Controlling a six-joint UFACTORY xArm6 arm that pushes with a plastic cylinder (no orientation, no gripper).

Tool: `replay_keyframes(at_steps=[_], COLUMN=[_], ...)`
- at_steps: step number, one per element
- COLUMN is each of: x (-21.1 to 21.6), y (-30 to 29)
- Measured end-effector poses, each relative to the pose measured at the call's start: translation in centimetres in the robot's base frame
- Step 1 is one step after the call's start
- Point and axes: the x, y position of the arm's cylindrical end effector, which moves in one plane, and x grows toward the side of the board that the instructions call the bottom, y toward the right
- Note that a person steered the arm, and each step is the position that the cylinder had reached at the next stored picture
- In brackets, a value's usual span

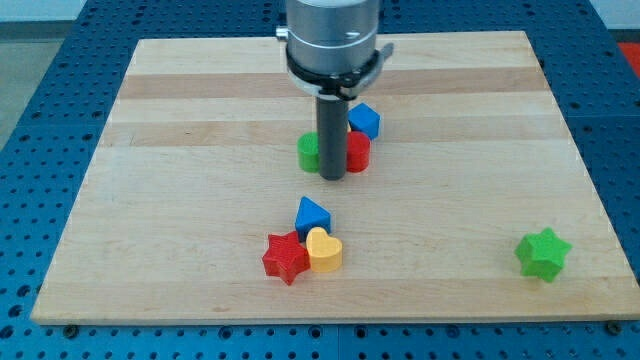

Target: Move your arm closer to the blue triangle

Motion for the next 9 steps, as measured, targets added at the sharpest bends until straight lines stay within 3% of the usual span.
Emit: replay_keyframes(at_steps=[1, 3, 4, 7, 9], x=[-1.9, -5.7, -5.3, 1.6, 3.9], y=[-1.8, 2.6, 3.5, 3.3, 3.3])
